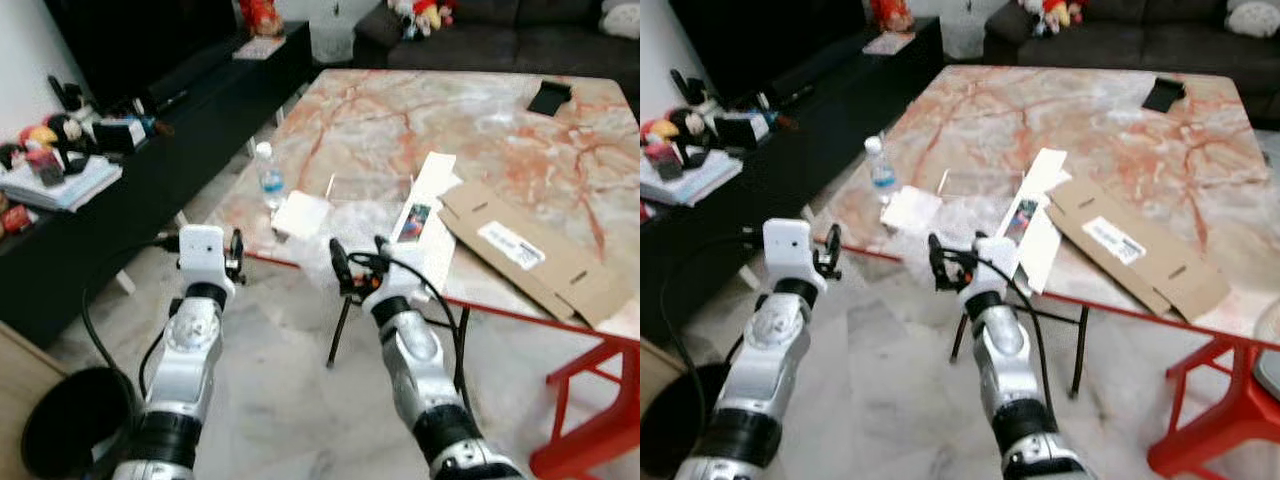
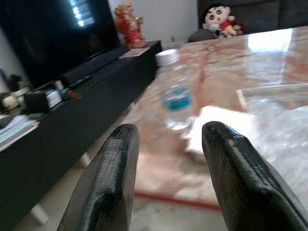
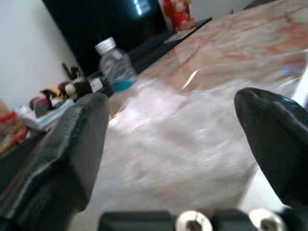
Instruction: Picking trash to rubbish bin
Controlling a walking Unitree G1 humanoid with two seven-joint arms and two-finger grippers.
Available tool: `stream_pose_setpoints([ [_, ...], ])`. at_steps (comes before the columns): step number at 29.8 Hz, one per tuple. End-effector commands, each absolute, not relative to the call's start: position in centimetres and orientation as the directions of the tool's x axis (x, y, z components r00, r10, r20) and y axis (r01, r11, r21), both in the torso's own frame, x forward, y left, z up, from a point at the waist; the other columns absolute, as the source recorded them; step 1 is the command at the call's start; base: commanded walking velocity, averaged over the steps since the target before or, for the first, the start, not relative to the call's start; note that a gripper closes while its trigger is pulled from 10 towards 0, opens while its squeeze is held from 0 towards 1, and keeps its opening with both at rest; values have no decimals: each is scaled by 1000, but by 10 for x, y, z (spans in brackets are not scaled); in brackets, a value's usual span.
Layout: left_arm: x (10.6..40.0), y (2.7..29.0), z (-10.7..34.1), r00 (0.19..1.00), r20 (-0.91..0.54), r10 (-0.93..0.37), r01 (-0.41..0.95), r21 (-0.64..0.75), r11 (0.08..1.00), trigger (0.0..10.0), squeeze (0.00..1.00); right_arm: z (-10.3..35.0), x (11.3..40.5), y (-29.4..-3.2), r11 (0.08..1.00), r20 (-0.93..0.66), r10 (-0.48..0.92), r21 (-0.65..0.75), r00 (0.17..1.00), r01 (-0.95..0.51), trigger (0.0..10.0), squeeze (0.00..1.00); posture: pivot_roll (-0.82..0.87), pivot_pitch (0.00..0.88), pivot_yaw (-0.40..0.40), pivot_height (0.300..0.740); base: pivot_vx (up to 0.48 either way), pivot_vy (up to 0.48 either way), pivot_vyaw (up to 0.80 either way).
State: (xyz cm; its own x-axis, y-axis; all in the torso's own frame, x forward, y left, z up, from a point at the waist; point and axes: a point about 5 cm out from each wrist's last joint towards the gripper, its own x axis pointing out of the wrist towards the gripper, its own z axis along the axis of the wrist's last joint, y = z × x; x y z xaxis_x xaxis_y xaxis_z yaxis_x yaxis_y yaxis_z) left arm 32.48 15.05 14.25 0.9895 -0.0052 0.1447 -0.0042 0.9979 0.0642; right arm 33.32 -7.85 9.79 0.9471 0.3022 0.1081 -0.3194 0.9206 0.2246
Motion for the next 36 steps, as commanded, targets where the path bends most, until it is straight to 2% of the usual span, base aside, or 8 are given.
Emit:
stream_pose_setpoints([
  [1, 326, 147, 146, 988, 151, -23, 14, 60, 998, 10000, 0, 96, 334, -78, 916, 86, 302, 249, 949, -314, 10000, 0, 56, 16, 96, 740, 439, 0, -488],
  [8, 325, 147, 146, 988, 152, -32, 24, 58, 998, 10000, 0, 98, 334, -76, 913, 103, 311, 244, 945, -327, 10000, 0, 53, 13, 100, 740, 439, 0, -800],
  [17, 326, 141, 148, 986, 155, -67, 58, 66, 996, 10000, 0, 97, 333, -73, 910, 109, 312, 251, 944, -330, 10000, 0, 50, 0, 112, 740, 418, 0, 0],
  [31, 307, 147, 145, 990, 132, -44, 32, 96, 995, 10000, 0, 93, 330, -72, 907, 101, 320, 255, 942, -336, 10000, 0, 58, 0, 116, 740, 0, 0, 0],
  [32, 306, 147, 144, 990, 132, -46, 33, 93, 995, 10000, 1000, 92, 330, -72, 907, 100, 321, 255, 942, -336, 10000, 0, 60, 0, 116, 740, 0, 0, 0],
  [36, 303, 150, 140, 993, 117, -20, 11, 74, 997, 10000, 1000, 91, 329, -71, 905, 96, 325, 256, 941, -339, 10000, 0, 58, 0, 114, 740, 0, 0, 0],
])
